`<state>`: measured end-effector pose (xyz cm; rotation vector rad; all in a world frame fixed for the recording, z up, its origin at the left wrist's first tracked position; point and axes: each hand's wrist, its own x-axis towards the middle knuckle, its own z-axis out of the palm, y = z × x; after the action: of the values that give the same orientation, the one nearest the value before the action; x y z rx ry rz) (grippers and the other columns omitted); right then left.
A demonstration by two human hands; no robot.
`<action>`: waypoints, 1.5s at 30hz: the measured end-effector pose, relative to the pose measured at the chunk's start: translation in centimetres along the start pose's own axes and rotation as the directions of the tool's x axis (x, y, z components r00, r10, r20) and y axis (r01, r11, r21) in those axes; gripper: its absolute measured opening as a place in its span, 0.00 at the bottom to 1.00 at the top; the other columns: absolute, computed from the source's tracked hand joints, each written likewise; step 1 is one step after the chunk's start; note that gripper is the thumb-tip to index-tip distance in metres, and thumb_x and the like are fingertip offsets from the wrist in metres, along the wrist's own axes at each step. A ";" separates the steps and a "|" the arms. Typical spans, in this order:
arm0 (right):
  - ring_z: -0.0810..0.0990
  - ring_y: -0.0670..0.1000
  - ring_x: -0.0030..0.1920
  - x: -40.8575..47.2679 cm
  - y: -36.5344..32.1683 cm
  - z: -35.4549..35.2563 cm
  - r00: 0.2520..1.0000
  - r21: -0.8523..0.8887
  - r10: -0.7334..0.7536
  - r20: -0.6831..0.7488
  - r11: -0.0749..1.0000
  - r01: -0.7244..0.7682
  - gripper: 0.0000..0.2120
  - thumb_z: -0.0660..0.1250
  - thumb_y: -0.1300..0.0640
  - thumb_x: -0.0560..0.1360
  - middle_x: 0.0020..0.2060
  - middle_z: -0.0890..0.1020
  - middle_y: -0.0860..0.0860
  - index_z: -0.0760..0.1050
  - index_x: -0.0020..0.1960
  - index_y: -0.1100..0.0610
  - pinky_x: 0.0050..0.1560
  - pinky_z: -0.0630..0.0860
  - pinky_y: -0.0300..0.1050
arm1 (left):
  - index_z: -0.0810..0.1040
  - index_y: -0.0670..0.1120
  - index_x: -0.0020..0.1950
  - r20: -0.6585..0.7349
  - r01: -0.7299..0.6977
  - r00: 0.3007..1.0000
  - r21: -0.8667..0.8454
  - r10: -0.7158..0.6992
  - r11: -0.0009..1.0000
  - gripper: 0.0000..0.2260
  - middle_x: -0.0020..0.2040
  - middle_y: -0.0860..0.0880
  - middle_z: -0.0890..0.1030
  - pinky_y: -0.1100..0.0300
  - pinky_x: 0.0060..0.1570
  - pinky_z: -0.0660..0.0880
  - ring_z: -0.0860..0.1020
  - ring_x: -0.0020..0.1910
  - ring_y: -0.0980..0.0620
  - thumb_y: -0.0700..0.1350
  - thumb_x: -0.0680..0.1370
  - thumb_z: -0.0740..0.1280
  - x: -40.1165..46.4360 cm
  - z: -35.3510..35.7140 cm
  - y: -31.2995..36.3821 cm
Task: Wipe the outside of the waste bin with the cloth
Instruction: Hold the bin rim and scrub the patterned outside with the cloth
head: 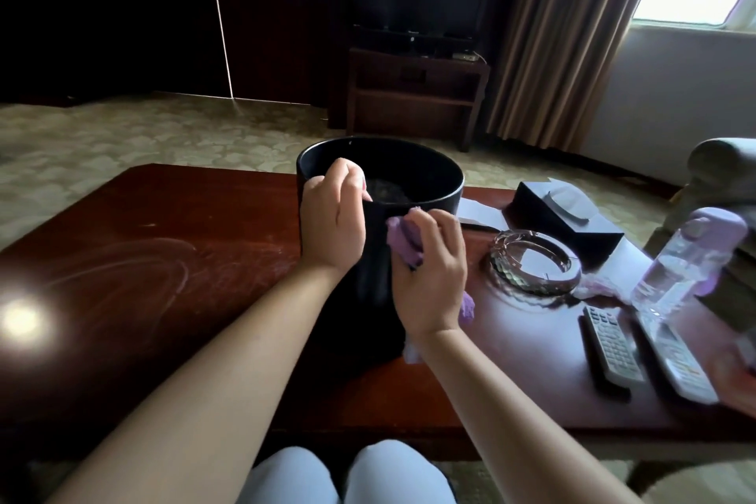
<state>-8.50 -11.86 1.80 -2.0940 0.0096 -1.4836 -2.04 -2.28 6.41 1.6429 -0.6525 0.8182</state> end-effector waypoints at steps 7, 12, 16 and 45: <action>0.75 0.57 0.40 2.2 -2.7 0.5 0.998 -0.002 -0.053 0.028 0.999 0.053 0.06 0.64 0.62 0.69 0.43 0.75 0.57 0.77 0.45 0.63 0.41 0.74 0.49 | 0.65 0.42 0.47 -0.047 0.090 0.994 -0.124 -0.096 0.988 0.06 0.35 0.46 0.78 0.58 0.38 0.71 0.76 0.33 0.53 0.42 0.75 0.52 0.3 -1.2 0.1; 0.74 0.57 0.38 2.8 -2.8 0.5 0.999 -0.064 -0.042 0.029 0.997 0.044 0.04 0.68 0.65 0.68 0.41 0.73 0.57 0.75 0.41 0.62 0.38 0.73 0.47 | 0.62 0.52 0.44 -0.066 0.172 0.979 -0.230 -0.192 0.958 0.05 0.34 0.48 0.77 0.50 0.40 0.74 0.77 0.32 0.51 0.41 0.74 0.52 0.6 -1.2 0.5; 0.71 0.47 0.40 2.6 -1.6 0.2 0.972 0.050 0.202 -0.116 0.979 -0.198 0.03 0.70 0.62 0.71 0.42 0.74 0.53 0.77 0.43 0.62 0.44 0.67 0.30 | 0.63 0.52 0.44 -0.045 0.174 0.980 -0.291 -0.195 0.941 0.03 0.31 0.51 0.77 0.50 0.40 0.74 0.77 0.32 0.51 0.45 0.73 0.52 0.7 -1.3 0.2; 0.77 0.51 0.40 -10.3 7.5 -1.6 0.448 -0.185 0.825 0.345 0.527 -0.829 0.04 0.66 0.60 0.70 0.37 0.81 0.52 0.78 0.43 0.58 0.38 0.65 0.39 | 0.74 0.45 0.41 0.119 -0.138 0.989 0.519 0.089 0.843 0.22 0.39 0.50 0.75 0.31 0.58 0.64 0.70 0.48 0.48 0.63 0.64 0.71 -2.4 1.2 -0.9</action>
<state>-11.59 -15.55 -10.12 -1.8571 0.7778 -0.4266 -2.61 -3.32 3.79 2.1657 -0.6258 1.0818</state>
